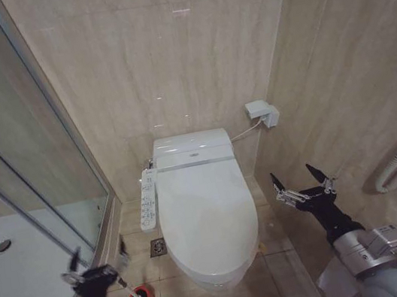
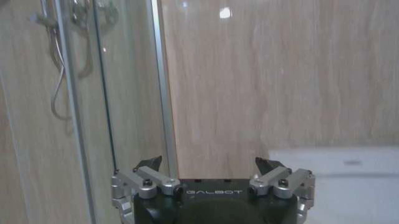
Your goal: Open the toilet lid, clean the toilet bowl with a toilet brush, close the toilet lid, and flush.
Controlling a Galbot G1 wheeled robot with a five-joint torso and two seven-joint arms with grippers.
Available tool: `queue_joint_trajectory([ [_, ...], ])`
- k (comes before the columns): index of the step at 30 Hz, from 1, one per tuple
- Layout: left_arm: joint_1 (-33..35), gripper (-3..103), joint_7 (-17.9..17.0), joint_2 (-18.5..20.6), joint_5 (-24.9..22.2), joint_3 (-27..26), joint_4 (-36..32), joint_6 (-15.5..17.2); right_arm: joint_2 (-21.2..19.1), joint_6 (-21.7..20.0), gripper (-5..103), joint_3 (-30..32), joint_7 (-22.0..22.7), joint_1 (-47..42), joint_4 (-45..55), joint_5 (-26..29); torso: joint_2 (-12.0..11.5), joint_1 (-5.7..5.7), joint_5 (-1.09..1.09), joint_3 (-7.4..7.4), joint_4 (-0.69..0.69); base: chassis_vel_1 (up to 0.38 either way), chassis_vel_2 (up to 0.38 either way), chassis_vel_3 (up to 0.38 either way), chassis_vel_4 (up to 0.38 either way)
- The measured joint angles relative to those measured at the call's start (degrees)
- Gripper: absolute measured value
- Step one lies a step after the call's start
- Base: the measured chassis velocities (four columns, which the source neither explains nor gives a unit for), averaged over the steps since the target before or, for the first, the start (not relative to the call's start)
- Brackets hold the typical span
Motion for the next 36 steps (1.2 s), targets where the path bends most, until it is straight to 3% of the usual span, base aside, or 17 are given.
queue_joint_trajectory([
  [13,0.3,100,1.5,1.4,-0.5,-3.2,0.5,-3.4,0.0,0.0,100,0.0,0.0,0.0,0.0,0.0,0.0,0.0,-0.04,0.0,-0.02,0.0,0.0,0.0,0.0],
  [16,0.1,100,1.5,1.6,-0.7,-3.0,1.4,-3.7,0.0,0.0,100,0.0,0.0,0.0,0.0,0.0,0.0,0.0,-0.04,0.0,-0.02,0.0,0.0,0.0,0.0],
  [17,-0.1,94,1.6,1.5,-0.9,-2.5,2.1,-3.9,0.0,0.0,100,0.0,0.0,0.0,0.0,0.0,0.0,0.0,-0.04,0.0,-0.02,0.0,0.0,0.0,0.0],
  [31,-1.0,98,4.1,-0.4,0.0,-1.1,4.9,-7.4,0.0,0.0,100,0.0,0.0,0.0,0.0,0.0,0.0,-0.02,-0.04,-0.01,-0.02,-0.017,0.004,0.023,-0.007],
  [32,-1.0,93,4.2,-0.7,0.4,-0.8,5.1,-7.7,0.0,0.0,100,0.0,0.0,0.0,0.0,0.0,0.0,-0.02,-0.03,-0.02,-0.03,-0.139,0.035,0.119,-0.064],
  [36,-1.0,93,4.8,-1.3,1.0,-0.5,5.6,-8.6,0.0,0.0,100,0.0,0.0,0.0,0.0,0.0,0.0,-0.02,-0.03,-0.01,-0.02,-0.184,0.105,0.191,-0.095],
])
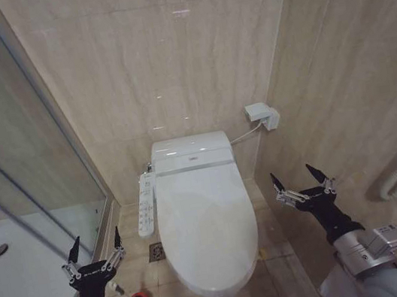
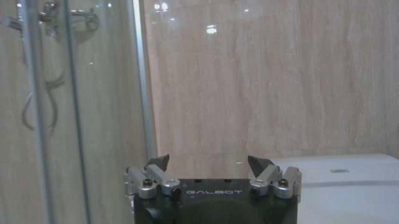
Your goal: Open the toilet lid, clean the toilet bowl with a toilet brush, close the toilet lid, and flush.
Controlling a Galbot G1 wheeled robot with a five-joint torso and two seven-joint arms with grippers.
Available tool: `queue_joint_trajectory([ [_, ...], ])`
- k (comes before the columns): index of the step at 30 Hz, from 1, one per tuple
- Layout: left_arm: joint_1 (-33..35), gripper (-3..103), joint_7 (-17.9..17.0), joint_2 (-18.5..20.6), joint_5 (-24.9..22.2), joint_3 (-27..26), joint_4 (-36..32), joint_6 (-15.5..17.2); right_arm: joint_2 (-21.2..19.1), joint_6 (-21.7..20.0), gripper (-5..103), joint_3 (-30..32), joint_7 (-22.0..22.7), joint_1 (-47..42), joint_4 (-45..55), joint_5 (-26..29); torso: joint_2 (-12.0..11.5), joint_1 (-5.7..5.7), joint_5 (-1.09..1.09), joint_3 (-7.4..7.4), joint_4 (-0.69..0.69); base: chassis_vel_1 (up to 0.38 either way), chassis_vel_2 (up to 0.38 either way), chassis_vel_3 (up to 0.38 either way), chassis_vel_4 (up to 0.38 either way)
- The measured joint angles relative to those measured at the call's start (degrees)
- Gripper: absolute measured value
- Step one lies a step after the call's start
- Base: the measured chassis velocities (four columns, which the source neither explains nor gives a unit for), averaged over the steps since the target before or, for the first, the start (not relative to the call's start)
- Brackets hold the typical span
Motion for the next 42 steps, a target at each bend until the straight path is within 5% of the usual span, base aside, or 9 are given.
queue_joint_trajectory([
  [4,0.0,86,0.4,-0.2,0.8,0.1,0.5,-0.8,0.0,0.0,100,0.0,0.0,0.0,0.0,0.0,0.0,0.03,0.0,0.01,0.02,-0.219,0.172,0.219,-0.173],
  [42,-0.1,86,2.1,-0.7,2.1,0.7,3.2,-4.2,0.0,0.0,100,0.0,0.0,0.0,0.0,0.0,0.0,0.05,0.0,0.02,0.0,-0.055,0.061,0.056,-0.054],
])
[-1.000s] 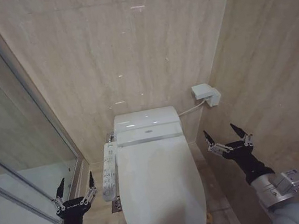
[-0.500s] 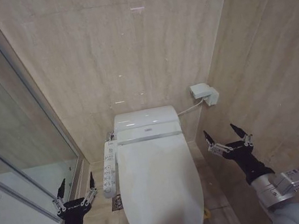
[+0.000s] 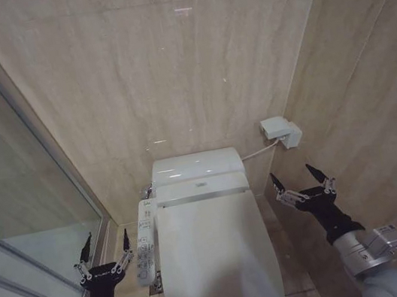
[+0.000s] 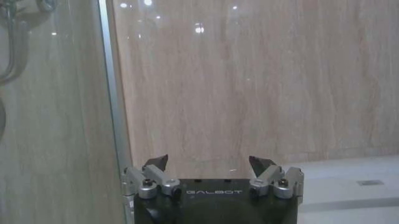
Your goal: Open the toilet lid, clean the toilet bowl with a toilet brush, close the toilet lid, and flush.
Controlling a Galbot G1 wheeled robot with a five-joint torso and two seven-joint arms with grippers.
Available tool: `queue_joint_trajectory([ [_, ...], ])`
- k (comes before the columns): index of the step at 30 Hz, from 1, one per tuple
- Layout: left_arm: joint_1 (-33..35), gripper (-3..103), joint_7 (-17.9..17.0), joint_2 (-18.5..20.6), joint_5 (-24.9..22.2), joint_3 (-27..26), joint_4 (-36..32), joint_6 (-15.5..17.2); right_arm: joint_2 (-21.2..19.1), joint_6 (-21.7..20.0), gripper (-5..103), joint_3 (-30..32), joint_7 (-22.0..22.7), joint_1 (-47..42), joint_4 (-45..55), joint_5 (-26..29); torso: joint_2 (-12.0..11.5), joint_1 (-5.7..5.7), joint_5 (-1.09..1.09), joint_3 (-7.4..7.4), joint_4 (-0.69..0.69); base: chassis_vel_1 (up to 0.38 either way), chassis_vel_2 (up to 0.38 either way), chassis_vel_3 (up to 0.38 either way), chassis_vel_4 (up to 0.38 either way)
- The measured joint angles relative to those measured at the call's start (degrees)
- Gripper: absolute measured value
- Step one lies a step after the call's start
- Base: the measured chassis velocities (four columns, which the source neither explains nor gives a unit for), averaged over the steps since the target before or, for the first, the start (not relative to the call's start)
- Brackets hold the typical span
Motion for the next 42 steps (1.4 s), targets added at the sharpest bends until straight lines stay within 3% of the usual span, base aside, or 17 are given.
queue_joint_trajectory([
  [5,-0.2,86,1.4,0.1,-1.1,-0.6,1.1,-2.0,0.0,0.0,100,0.0,0.0,0.0,0.0,0.0,0.0,-0.06,0.0,-0.02,0.0,0.022,-0.008,-0.011,0.014],
  [6,-0.3,82,1.4,0.3,-1.7,-0.7,1.5,-2.2,0.0,0.0,100,0.0,0.0,0.0,0.0,0.0,0.0,-0.06,0.0,-0.02,0.0,0.0,0.0,0.0,0.0],
  [12,-1.6,82,0.5,2.4,-6.0,-2.2,2.8,-1.9,0.0,0.0,100,0.0,0.0,0.0,0.0,0.0,0.0,-0.05,0.0,-0.02,0.01,0.0,0.0,0.0,0.0],
  [13,-2.3,67,0.7,3.2,-7.2,-3.0,3.4,-2.0,0.0,0.0,100,0.0,0.0,0.0,0.0,0.0,0.0,-0.04,-0.01,-0.02,0.0,0.0,0.0,0.0,0.0],
  [20,-5.0,67,4.7,7.5,-11.9,-6.9,8.3,-4.8,0.0,0.0,100,0.0,0.0,0.0,0.0,0.0,0.0,-0.03,-0.02,-0.02,0.02,0.0,0.0,0.0,0.0],
  [21,-5.8,41,5.6,8.7,-12.8,-7.8,9.8,-5.6,0.0,0.0,100,0.0,0.0,0.0,0.0,0.0,0.0,-0.04,-0.01,-0.02,0.0,0.0,0.0,0.0,0.0],
  [26,-9.2,41,7.6,13.1,-17.2,-10.6,15.7,-6.5,0.0,0.0,100,0.0,0.0,0.0,0.0,0.0,0.0,-0.03,-0.02,-0.01,0.02,0.0,0.0,0.0,0.0],
  [27,-10.2,15,7.9,14.0,-18.3,-11.2,17.1,-6.5,0.0,0.0,100,0.0,0.0,0.0,0.0,0.0,0.0,-0.03,-0.02,-0.01,0.0,0.0,0.0,0.0,0.0],
  [34,-17.0,15,10.8,19.6,-22.2,-13.4,26.4,-6.6,0.0,0.0,100,0.0,0.0,0.0,0.0,0.0,0.0,-0.03,-0.02,-0.01,0.0,0.0,0.0,0.0,0.0],
  [35,-18.4,0,10.9,20.6,-22.9,-13.2,28.6,-6.6,0.0,0.0,100,0.0,0.0,0.0,0.0,0.0,0.0,-0.03,-0.01,-0.01,0.01,0.0,0.0,0.0,0.0],
  [42,-24.1,0,11.3,23.5,-24.9,-10.5,38.0,-6.5,0.0,0.0,100,0.0,0.0,0.0,0.0,0.0,0.0,-0.03,-0.02,-0.01,0.0,0.0,0.0,0.0,0.0],
])
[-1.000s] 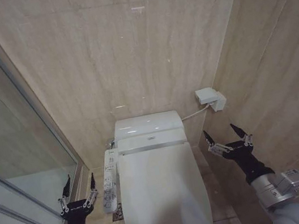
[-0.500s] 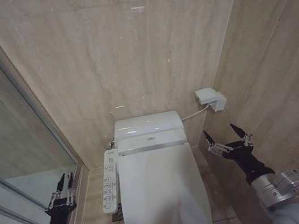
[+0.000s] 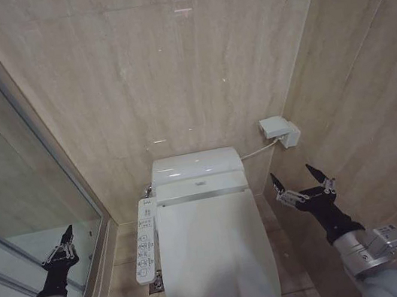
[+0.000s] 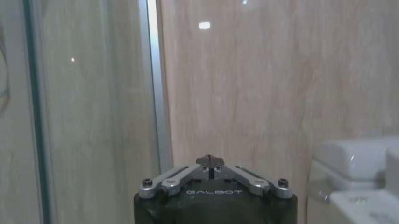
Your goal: Open the toilet lid, clean the toilet bowl with a toilet brush, close the toilet lid, and flush.
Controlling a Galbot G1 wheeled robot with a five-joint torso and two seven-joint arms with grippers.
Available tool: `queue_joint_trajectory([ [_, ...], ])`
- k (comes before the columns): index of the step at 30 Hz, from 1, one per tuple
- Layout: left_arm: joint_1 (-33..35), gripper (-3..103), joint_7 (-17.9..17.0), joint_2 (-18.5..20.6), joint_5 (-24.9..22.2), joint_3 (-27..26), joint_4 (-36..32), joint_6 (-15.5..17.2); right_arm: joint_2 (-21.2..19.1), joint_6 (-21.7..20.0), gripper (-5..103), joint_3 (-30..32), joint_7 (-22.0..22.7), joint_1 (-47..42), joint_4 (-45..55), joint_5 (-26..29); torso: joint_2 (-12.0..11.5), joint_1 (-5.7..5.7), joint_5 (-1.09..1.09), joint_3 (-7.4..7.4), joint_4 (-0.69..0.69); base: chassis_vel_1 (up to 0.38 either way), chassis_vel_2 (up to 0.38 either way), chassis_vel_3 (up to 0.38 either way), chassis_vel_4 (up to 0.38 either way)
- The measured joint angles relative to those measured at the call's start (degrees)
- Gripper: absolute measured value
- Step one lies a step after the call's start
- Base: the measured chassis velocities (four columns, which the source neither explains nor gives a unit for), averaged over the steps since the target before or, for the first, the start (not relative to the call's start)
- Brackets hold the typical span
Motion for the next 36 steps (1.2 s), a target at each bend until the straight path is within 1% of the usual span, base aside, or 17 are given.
queue_joint_trajectory([
  [4,-2.9,0,0.9,1.1,0.0,1.5,4.8,-0.8,0.0,0.0,100,0.0,0.0,0.0,0.0,0.0,0.0,0.0,0.01,0.0,0.0,0.0,0.0,0.0,0.0],
  [7,-6.4,0,1.5,2.5,0.1,3.0,9.7,-1.5,0.0,0.0,100,0.0,0.0,0.0,0.0,0.0,0.0,0.0,0.0,0.0,0.01,0.0,0.0,0.0,0.0],
  [8,-6.4,0,1.5,2.5,0.1,3.0,9.7,-1.5,0.0,0.0,100,0.0,0.0,0.0,0.0,0.0,0.0,0.0,0.0,0.0,0.01,0.0,0.0,0.0,0.0],
  [11,-10.4,0,1.8,6.0,0.3,5.8,14.5,-2.2,0.0,0.0,100,0.0,0.0,0.0,0.0,0.0,0.0,0.0,0.02,0.0,0.01,0.0,0.0,0.0,0.0],
  [12,-10.4,0,1.8,6.0,0.3,5.8,14.5,-2.2,0.0,0.0,100,0.0,0.0,0.0,0.0,0.0,0.0,0.0,0.02,0.0,0.01,0.0,0.0,0.0,0.0],
  [13,-13.1,0,2.3,7.7,0.8,7.5,16.7,-2.7,0.0,0.0,100,0.0,0.0,0.0,0.0,0.0,0.0,0.0,0.02,0.0,0.01,0.0,0.0,0.0,0.0],
  [15,-16.8,0,2.6,9.4,1.0,10.1,19.2,-3.2,0.0,0.0,100,0.0,0.0,0.0,0.0,0.0,0.0,0.0,0.02,0.0,-0.01,0.0,0.0,0.0,0.0],
  [16,-16.8,0,2.6,9.4,1.0,10.1,19.2,-3.2,0.0,0.0,100,0.0,0.0,0.0,0.0,0.0,0.0,0.0,0.02,0.0,-0.01,0.0,0.0,0.0,0.0],
  [17,-18.4,0,2.8,9.9,1.0,11.5,20.4,-3.4,0.0,0.0,100,0.0,0.0,0.0,0.0,0.0,0.0,0.0,0.05,0.0,-0.01,0.0,0.0,0.0,0.0],
  [19,-21.3,0,3.5,10.4,1.0,14.7,22.4,-3.8,0.0,0.0,100,0.0,0.0,0.0,0.0,0.0,0.0,0.0,0.03,0.0,-0.02,0.0,0.0,0.0,0.0],
  [20,-21.3,0,3.5,10.4,1.0,14.7,22.4,-3.8,0.0,0.0,100,0.0,0.0,0.0,0.0,0.0,0.0,0.0,0.03,0.0,-0.02,0.0,0.0,0.0,0.0],
  [23,-24.1,0,5.3,10.0,1.1,18.4,24.8,-5.2,0.0,0.0,100,0.0,0.0,0.0,0.0,0.0,0.0,0.0,0.03,0.0,0.0,0.0,0.0,0.0,0.0],
  [24,-24.1,0,5.3,10.0,1.1,18.4,24.8,-5.2,0.0,0.0,100,0.0,0.0,0.0,0.0,0.0,0.0,0.0,0.03,0.0,0.0,0.0,0.0,0.0,0.0],
  [26,-25.6,0,6.8,9.5,1.2,20.3,26.4,-6.2,0.0,0.0,100,0.0,0.0,0.0,0.0,0.0,0.0,0.0,0.0,0.0,0.0,0.0,0.0,0.0,0.0],
  [27,-25.6,0,6.8,9.5,1.2,20.3,26.4,-6.2,0.0,0.0,100,0.0,0.0,0.0,0.0,0.0,0.0,0.0,0.0,0.0,0.0,0.0,0.0,0.0,0.0],
  [30,-27.4,0,8.6,9.6,1.3,22.4,27.6,-7.1,0.0,0.0,100,0.0,0.0,0.0,0.0,0.0,0.0,0.0,0.02,0.0,0.0,0.0,0.0,0.0,0.0],
  [36,-29.1,0,9.6,10.1,1.3,23.9,28.6,-7.6,0.0,0.0,100,0.0,0.0,0.0,0.0,0.0,0.0,0.0,0.03,-0.01,0.0,0.0,0.0,0.0,0.0],
])
